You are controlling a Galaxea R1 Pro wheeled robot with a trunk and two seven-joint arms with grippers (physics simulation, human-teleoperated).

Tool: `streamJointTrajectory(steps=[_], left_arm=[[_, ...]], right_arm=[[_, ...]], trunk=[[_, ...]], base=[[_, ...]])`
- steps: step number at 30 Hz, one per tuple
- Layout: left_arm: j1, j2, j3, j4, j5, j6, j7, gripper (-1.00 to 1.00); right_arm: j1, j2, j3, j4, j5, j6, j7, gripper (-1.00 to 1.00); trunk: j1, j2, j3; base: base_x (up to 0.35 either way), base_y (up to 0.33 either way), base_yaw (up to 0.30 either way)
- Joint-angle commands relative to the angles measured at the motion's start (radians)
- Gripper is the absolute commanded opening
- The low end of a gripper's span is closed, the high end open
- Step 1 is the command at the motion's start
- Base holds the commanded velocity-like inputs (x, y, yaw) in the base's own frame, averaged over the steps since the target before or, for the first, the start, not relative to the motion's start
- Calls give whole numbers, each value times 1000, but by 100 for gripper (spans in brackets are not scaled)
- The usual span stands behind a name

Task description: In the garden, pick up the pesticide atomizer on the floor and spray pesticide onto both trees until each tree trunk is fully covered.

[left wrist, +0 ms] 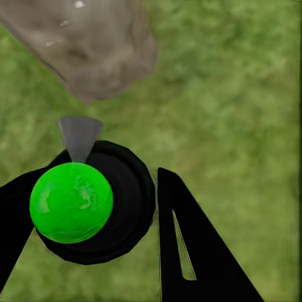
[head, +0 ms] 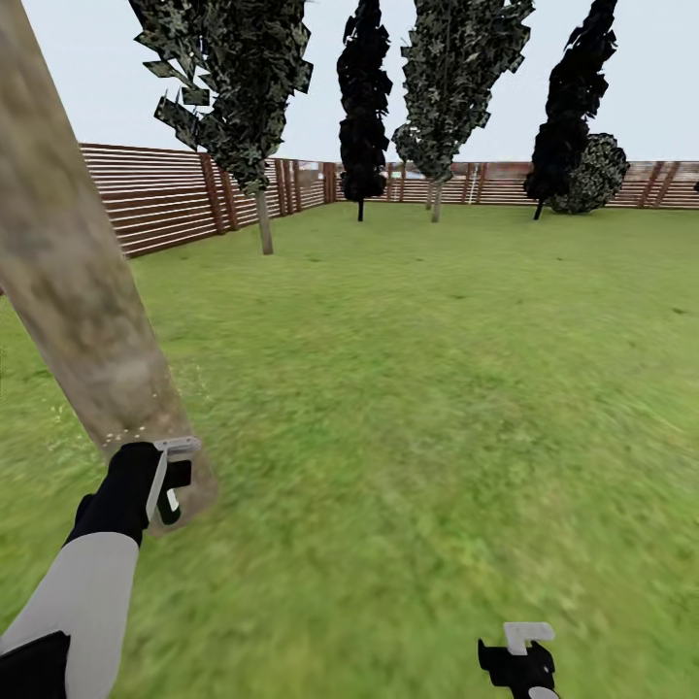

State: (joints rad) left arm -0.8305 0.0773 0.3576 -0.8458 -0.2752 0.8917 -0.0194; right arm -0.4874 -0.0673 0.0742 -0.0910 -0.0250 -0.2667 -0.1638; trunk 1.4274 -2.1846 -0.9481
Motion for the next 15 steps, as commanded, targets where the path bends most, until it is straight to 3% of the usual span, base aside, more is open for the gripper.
streamJointTrajectory(steps=[1, 11, 15], left_arm=[[-1, -1, 1, -1, -4, 4, -2, -100], [3, 2, 1, -1, -7, 4, -2, -100], [6, 4, 1, -1, -7, 4, -2, -100]], right_arm=[[0, 0, 8, 1, -3, -2, -4, 100], [0, 1, 8, 1, -3, -2, -4, 100], [0, 1, 9, 1, -3, -2, -3, 100]], trunk=[[0, 0, -1], [0, 0, -1], [0, 0, -1]], base=[[165, -254, 209], [203, -225, 262], [238, -189, 46]])
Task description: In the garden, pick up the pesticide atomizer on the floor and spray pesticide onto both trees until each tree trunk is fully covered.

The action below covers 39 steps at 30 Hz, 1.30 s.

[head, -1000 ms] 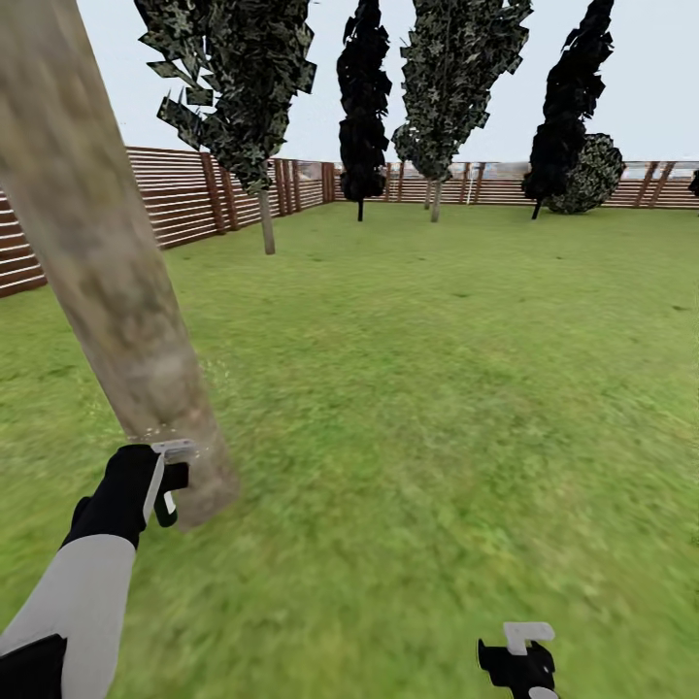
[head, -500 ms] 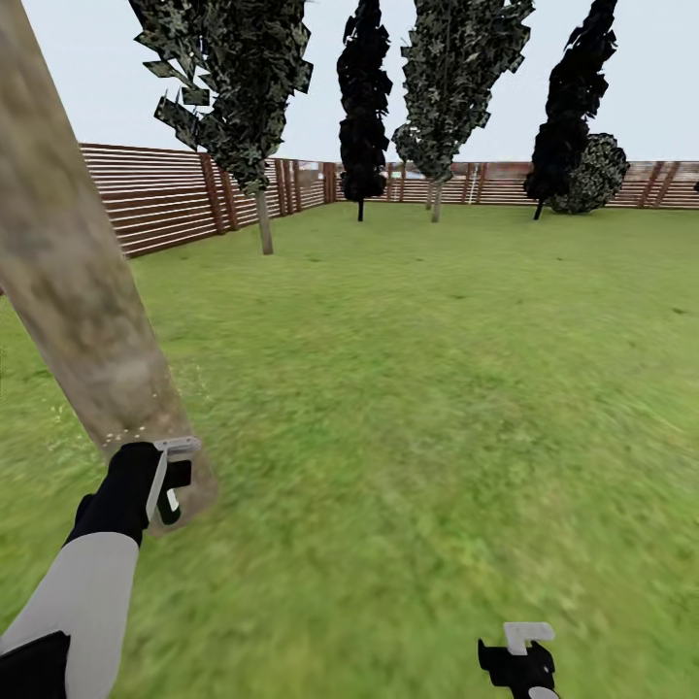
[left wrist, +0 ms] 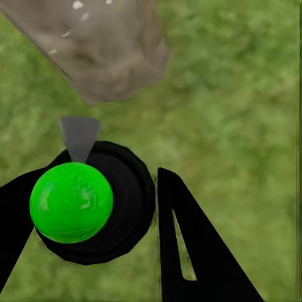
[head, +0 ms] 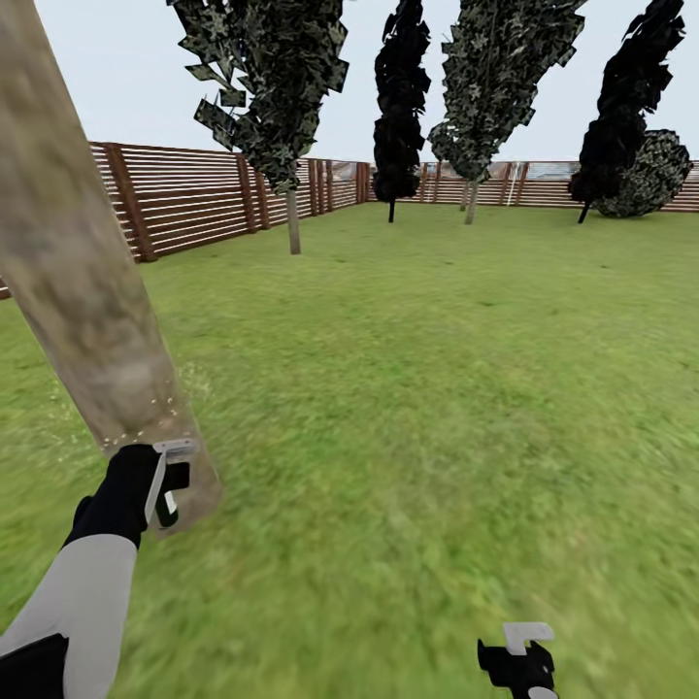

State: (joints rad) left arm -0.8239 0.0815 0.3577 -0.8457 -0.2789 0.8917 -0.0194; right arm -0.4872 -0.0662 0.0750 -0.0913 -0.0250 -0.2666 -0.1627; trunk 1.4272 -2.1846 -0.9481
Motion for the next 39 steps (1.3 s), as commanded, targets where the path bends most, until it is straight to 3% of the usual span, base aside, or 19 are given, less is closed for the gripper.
streamJointTrajectory(steps=[1, 15, 21, 24, 33, 39], left_arm=[[0, 0, 1, -1, -3, 4, -2, -100], [8, 21, 0, -1, -5, 3, 1, -100], [38, 21, 0, 8, -5, 0, 4, -100], [78, 24, 4, 14, -5, -7, 6, -100], [103, 25, 0, 40, -5, -13, 9, -100], [103, 27, 3, 40, 2, -11, 73, -100]], right_arm=[[-1, 0, 8, 1, -3, -2, -4, 100], [-1, 0, 8, 1, -1, -2, -4, 100], [-1, 0, 8, 1, -1, -2, -4, 100], [-1, 0, 8, 1, -1, -2, -4, 100], [-1, -1, 7, 2, -1, -2, -4, 100], [-1, 0, 8, 1, -2, -2, -4, 100]], trunk=[[0, 0, -1], [0, 0, -1], [0, 0, -1], [0, 0, -1], [0, 0, -1], [0, 0, -1]], base=[[240, -186, 3], [240, -186, 205], [87, -246, 277], [1, -273, 221], [85, -271, 14], [193, -231, 11]])
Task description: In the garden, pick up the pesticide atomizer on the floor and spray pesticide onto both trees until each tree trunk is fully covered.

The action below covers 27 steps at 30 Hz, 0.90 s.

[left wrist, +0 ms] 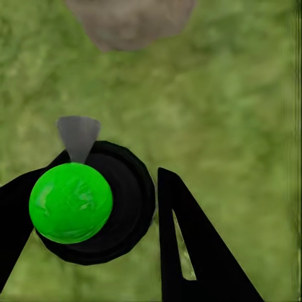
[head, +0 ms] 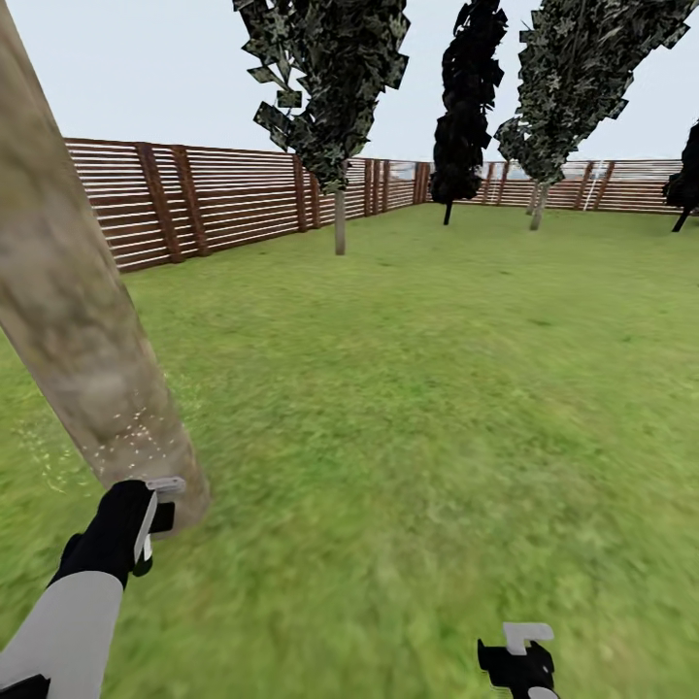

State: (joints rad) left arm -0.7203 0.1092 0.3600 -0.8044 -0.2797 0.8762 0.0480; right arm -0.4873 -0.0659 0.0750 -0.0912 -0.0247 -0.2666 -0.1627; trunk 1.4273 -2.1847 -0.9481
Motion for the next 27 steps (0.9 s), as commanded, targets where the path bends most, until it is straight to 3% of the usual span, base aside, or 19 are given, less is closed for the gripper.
streamJointTrajectory(steps=[1, 11, 25, 27], left_arm=[[-1, -2, 1, -1, 3, 4, 6, -100], [-3, -11, 4, -11, 8, 6, 5, -100], [-19, -16, 3, -15, 8, 10, 4, -100], [-55, -23, 3, -18, 8, 15, 4, -100]], right_arm=[[0, 0, 8, 1, -3, -2, -4, 100], [0, 0, 8, 1, -2, -2, -4, 100], [0, 0, 8, 1, -3, -2, -5, 100], [0, 0, 8, 1, -3, -2, -6, 100]], trunk=[[0, 0, -1], [0, 0, -1], [0, 0, -1], [0, 0, -1]], base=[[235, -198, 152], [235, -197, 261], [166, -237, 69], [159, -240, 269]])
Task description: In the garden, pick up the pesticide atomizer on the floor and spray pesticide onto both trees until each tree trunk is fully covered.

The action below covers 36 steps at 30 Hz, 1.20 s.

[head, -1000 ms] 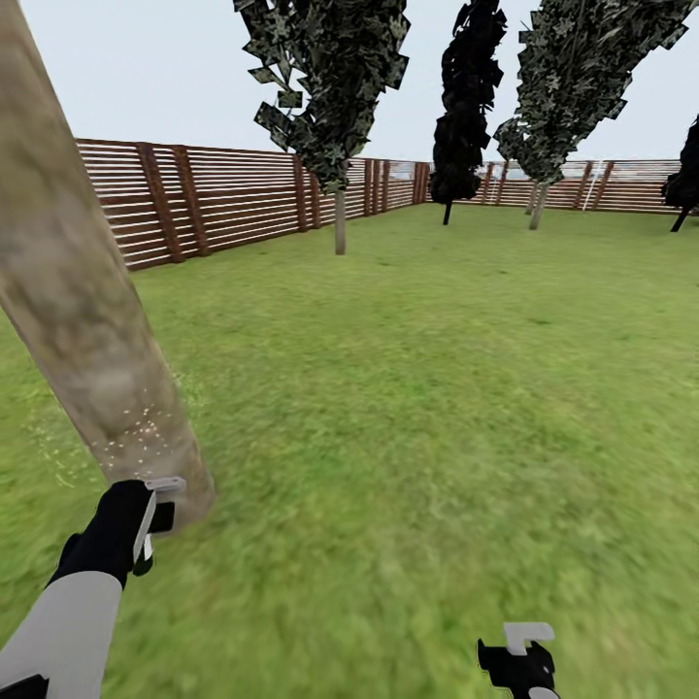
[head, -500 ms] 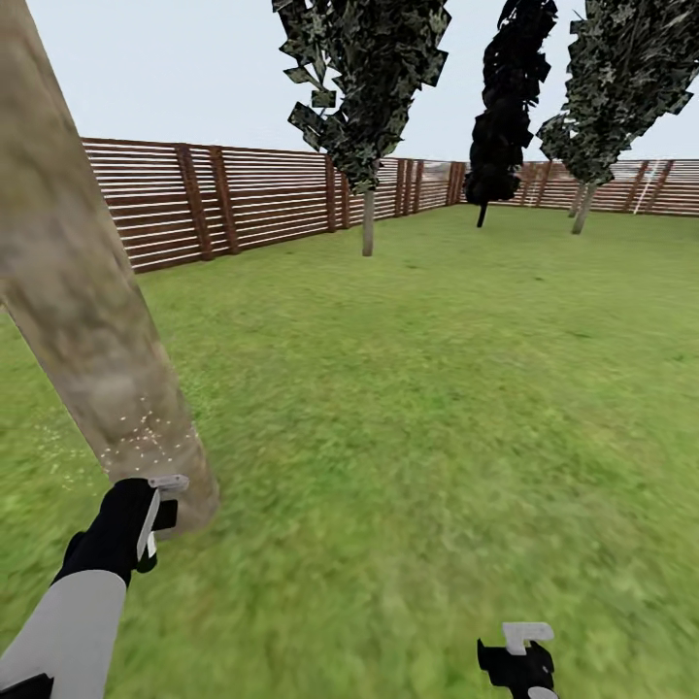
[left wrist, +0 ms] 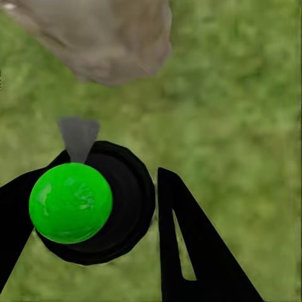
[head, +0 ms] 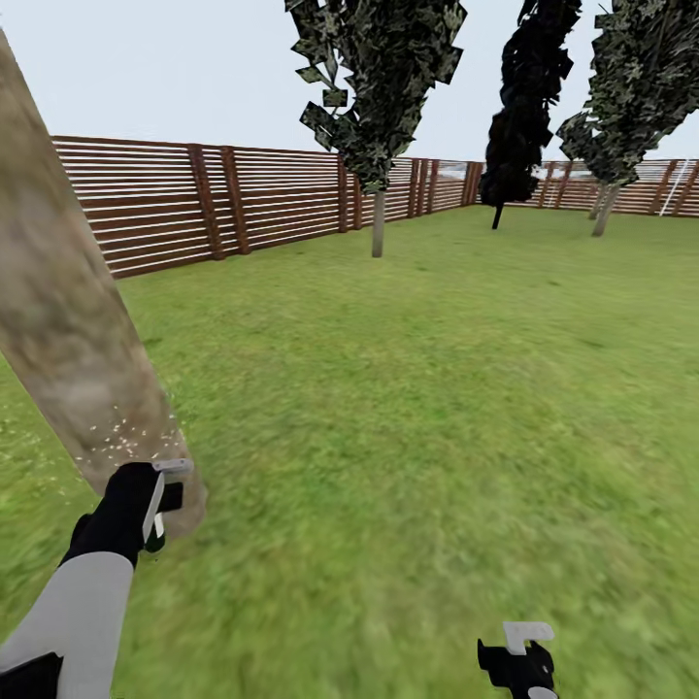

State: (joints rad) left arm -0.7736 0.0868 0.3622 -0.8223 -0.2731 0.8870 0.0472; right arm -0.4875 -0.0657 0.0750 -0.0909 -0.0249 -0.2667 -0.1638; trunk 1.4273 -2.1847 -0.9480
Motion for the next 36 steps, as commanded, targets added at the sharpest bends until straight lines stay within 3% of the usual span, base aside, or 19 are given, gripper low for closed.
streamJointTrajectory(steps=[1, 7, 22, 30, 36], left_arm=[[-11, -2, 1, -1, 2, 5, 5, -100], [-40, -4, -1, -4, 0, 7, 5, -100], [-29, -1, 1, -3, -6, 7, 6, -100], [-32, 3, 1, -3, -7, 7, 6, -100], [-25, 6, -1, -4, -7, 6, 6, -100]], right_arm=[[0, 0, 8, 0, -3, -2, -5, 100], [0, 0, 8, 0, -2, -2, -4, 100], [0, -2, 7, 1, -2, -2, -3, 100], [0, 0, 8, 0, -2, -2, -3, 100], [0, 0, 8, 0, -2, -2, -3, 100]], trunk=[[0, 0, -1], [0, 0, -1], [0, 0, -1], [0, 0, -1], [0, 0, -1]], base=[[161, -240, 273], [180, -238, 276], [220, -210, 67], [161, -238, 257], [-74, -157, 277]])
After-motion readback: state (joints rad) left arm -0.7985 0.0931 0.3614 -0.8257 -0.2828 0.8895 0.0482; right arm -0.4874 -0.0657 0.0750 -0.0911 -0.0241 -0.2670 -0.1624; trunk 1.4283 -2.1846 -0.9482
